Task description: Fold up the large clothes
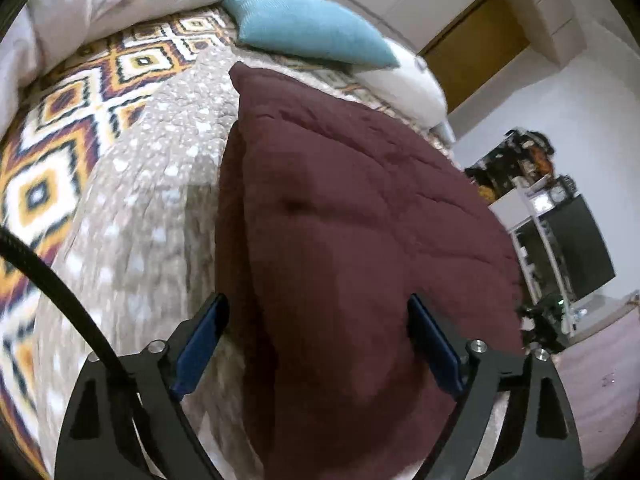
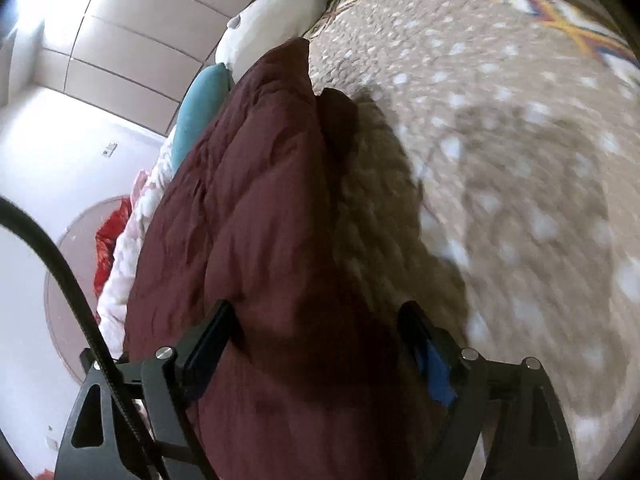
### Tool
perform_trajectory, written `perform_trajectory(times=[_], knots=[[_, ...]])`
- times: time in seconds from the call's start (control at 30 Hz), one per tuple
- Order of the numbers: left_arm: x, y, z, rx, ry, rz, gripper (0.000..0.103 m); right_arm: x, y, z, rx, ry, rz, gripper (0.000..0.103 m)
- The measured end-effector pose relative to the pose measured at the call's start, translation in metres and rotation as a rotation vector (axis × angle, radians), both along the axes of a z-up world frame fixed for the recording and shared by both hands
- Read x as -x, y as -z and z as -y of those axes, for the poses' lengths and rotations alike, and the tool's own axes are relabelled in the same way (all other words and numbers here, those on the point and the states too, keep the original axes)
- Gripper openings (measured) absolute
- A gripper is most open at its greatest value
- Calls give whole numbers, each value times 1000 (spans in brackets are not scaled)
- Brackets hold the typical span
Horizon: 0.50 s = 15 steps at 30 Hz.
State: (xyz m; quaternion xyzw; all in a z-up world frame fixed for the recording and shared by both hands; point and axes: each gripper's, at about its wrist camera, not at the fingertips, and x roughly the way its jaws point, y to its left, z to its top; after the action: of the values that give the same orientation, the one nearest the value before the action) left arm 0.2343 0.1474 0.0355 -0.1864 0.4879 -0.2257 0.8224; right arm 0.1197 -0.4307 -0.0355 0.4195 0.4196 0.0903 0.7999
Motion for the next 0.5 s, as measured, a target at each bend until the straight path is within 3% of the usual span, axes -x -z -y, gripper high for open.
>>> perform_trajectory(times=[0.1, 0.17, 0.3, 0.43, 0.5], knots=[[-28, 29, 8, -26, 62, -98, 101, -30, 2, -4, -23, -55, 5, 94], [-41, 51, 7, 22, 105, -169, 103, -50, 3, -13, -12, -110, -4, 95], [-52, 56, 3, 71, 148, -150, 103, -81, 5, -25, 40, -174, -33, 98], [-52, 50, 25, -20, 150, -111, 103, -102, 7, -30, 37, -154, -36, 97], [-42, 41, 33, -18, 173, -77, 85, -106, 3, -39, 44, -153, -29, 81]])
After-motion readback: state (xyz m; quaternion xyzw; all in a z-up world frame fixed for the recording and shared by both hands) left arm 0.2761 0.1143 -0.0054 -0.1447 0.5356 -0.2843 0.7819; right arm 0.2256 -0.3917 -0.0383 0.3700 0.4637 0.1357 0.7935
